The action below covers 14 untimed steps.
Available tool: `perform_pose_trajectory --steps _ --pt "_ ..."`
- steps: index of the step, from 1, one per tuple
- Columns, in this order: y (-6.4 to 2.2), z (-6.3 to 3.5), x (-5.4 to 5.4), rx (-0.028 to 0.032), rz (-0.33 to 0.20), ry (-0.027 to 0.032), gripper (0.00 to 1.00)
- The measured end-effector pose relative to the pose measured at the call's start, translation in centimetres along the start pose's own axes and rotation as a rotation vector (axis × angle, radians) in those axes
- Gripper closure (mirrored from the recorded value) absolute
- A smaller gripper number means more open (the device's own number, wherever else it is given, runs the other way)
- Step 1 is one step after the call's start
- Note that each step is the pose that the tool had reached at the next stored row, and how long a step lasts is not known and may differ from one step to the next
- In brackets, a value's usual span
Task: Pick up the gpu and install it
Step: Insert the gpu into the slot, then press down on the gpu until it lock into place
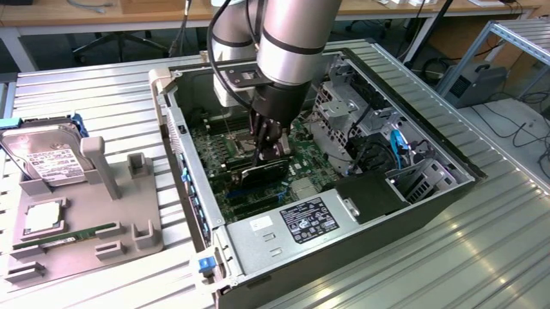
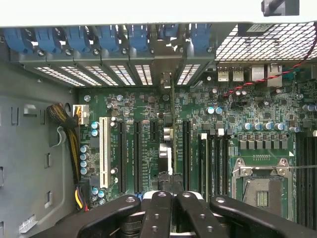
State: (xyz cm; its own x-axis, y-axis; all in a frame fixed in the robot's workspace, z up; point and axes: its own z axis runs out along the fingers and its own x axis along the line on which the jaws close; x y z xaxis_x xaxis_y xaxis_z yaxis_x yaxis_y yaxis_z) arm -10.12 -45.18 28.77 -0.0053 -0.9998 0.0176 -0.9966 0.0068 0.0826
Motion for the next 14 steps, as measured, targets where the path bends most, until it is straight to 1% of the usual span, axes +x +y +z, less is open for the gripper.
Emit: perform_pose_trajectory --steps 4,7,11,12,14 --pt "0.07 0.01 0.0 -0.0001 0.000 0.0001 0.89" --pt "0.90 0.24 -0.1 -0.0001 0.000 0.0000 0.89" --pt "1.47 0.45 -0.4 0.0000 0.000 0.0000 0.89" --pt "1.72 0.52 -0.6 0.0000 0.000 0.0000 0.89" --pt "2.08 0.66 -0.6 0.0000 0.000 -0.0001 0.89"
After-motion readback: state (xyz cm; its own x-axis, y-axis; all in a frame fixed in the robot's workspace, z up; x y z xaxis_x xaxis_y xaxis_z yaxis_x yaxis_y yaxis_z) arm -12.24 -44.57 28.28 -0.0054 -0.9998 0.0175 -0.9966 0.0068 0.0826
